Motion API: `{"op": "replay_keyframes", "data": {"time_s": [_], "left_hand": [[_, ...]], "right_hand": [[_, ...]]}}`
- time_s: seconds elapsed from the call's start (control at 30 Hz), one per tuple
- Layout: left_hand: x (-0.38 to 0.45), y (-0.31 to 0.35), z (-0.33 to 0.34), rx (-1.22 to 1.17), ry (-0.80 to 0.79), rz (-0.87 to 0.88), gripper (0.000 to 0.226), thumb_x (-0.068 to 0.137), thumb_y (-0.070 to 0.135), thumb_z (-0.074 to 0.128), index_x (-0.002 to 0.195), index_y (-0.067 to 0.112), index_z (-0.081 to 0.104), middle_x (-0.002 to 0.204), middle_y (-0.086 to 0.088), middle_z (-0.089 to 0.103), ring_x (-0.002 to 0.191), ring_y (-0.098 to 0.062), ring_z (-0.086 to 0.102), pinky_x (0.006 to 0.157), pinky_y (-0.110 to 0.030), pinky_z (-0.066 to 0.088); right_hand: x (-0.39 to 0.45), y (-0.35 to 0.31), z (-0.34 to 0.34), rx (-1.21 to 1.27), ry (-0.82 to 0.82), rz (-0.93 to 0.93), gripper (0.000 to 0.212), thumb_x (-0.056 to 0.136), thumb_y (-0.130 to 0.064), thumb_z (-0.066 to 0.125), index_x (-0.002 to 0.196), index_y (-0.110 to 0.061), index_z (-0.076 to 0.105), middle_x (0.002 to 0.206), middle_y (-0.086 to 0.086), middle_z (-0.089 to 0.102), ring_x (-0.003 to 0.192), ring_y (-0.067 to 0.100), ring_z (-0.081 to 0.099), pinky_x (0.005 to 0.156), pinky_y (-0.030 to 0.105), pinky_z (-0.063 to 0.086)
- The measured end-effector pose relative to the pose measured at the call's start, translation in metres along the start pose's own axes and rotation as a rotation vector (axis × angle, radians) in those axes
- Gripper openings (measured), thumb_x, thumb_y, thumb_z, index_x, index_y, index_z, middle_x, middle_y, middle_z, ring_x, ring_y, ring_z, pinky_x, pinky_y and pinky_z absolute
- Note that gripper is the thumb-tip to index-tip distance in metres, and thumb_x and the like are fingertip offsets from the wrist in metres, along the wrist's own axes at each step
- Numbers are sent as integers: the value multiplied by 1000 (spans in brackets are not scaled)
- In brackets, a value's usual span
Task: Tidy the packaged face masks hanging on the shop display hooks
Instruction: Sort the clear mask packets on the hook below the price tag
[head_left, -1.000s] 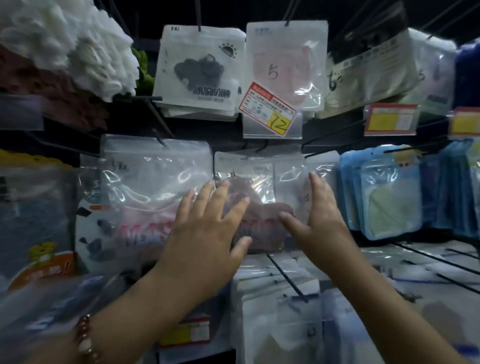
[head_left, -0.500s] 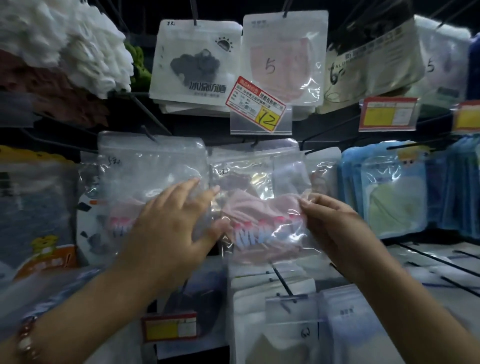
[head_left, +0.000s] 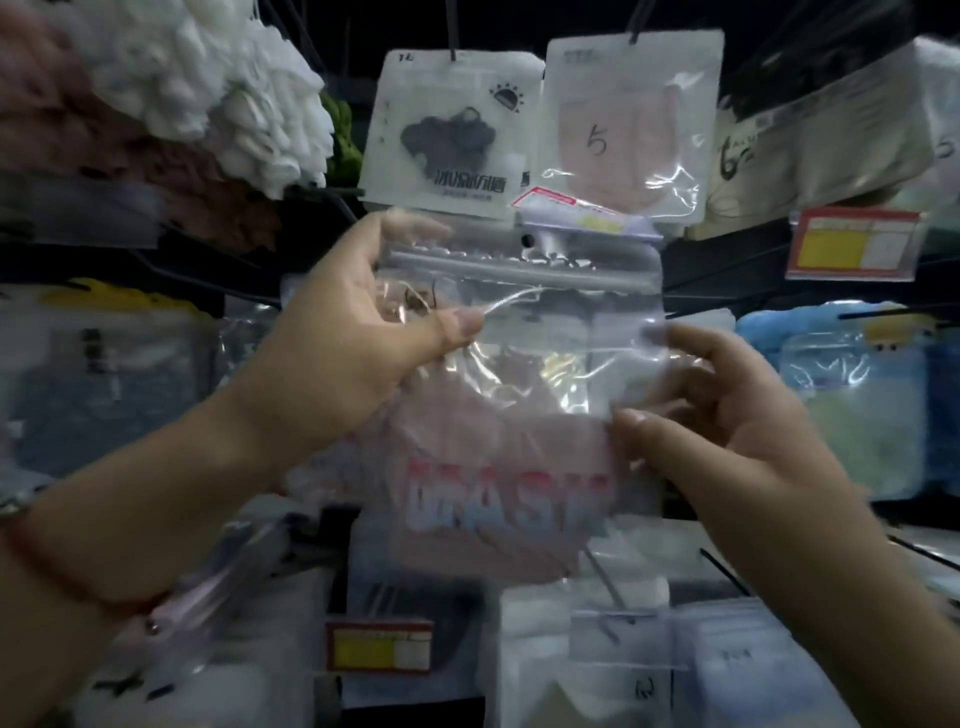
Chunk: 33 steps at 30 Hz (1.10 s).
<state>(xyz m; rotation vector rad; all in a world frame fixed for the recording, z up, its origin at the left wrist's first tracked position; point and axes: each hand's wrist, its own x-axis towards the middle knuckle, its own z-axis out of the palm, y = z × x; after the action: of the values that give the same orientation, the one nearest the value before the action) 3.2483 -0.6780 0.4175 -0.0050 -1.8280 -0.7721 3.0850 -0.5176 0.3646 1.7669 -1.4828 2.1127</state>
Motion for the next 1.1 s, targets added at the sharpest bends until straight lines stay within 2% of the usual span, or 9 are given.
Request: {"op": "replay_keyframes", "data": {"time_s": [0.13, 0.27, 0.37, 0.5, 0.6, 0.73, 0.9, 1.0, 1.1], "left_hand": [[-9, -6, -12, 47, 8, -11, 45, 74, 22, 77, 112, 24, 54, 74, -1, 69, 58, -17, 61, 50, -26, 52], [-16, -11, -29, 120, 78, 9, 50, 74, 29, 79, 115, 33, 51, 81, -6, 70, 65, -33, 64, 57, -33, 55], [-22, -16, -43, 223, 118, 31, 67, 74, 37, 79, 130, 46, 43, 88, 1, 70, 75, -29, 67, 70, -38, 59], [-28, -24, -65, 574, 163, 152, 90, 78, 43, 76, 143, 67, 18, 107, 20, 51, 83, -6, 62, 71, -20, 52], [-24, -35, -82, 835, 141, 343, 77, 86, 48, 68, 151, 50, 26, 107, 13, 42, 77, -3, 51, 68, -18, 45], [-9, -50, -98, 976, 127, 478, 54, 92, 43, 64, 144, 34, 49, 113, 3, 45, 84, 7, 46, 65, -18, 41], [12, -58, -107, 1078, 72, 417, 50, 90, 47, 61, 139, 36, 56, 112, 2, 49, 85, -9, 54, 62, -20, 46], [21, -59, -113, 1057, 32, 366, 55, 88, 45, 65, 141, 39, 52, 111, 6, 46, 82, -3, 48, 66, -13, 39], [24, -58, -115, 1004, 14, 260, 57, 86, 44, 69, 140, 46, 50, 108, 12, 42, 79, 3, 50, 60, -9, 34]], "right_hand": [[17, 2, 11, -251, 22, -186, 73, 78, -26, 71, 134, -55, 33, 111, -19, 54, 91, 5, 63, 72, 18, 55], [39, -4, 27, -436, -2, -414, 65, 84, -16, 69, 140, -37, 42, 124, -20, 46, 94, 1, 59, 74, 9, 50], [58, -9, 41, -588, -66, -528, 53, 87, -9, 68, 133, -32, 55, 121, -16, 48, 91, 2, 58, 80, 18, 51], [77, -8, 61, -675, -143, -593, 53, 89, -10, 69, 133, -38, 59, 117, -14, 54, 89, 3, 58, 82, 31, 53], [89, -8, 73, -710, -170, -599, 51, 91, -12, 66, 132, -42, 58, 124, -11, 54, 97, 3, 55, 89, 31, 51], [103, -11, 85, -737, -188, -548, 53, 93, -13, 64, 136, -42, 53, 127, -10, 51, 98, 6, 56, 92, 30, 50], [112, -10, 103, -899, -202, -439, 56, 96, -16, 58, 145, -39, 42, 134, -10, 41, 98, 13, 57, 86, 33, 53], [117, -9, 113, -903, -191, -415, 56, 96, -14, 57, 145, -37, 42, 133, -8, 41, 97, 13, 57, 84, 32, 53], [120, -6, 118, -888, -198, -366, 55, 96, -12, 56, 144, -37, 44, 132, -11, 42, 96, 12, 57, 84, 32, 52]]}}
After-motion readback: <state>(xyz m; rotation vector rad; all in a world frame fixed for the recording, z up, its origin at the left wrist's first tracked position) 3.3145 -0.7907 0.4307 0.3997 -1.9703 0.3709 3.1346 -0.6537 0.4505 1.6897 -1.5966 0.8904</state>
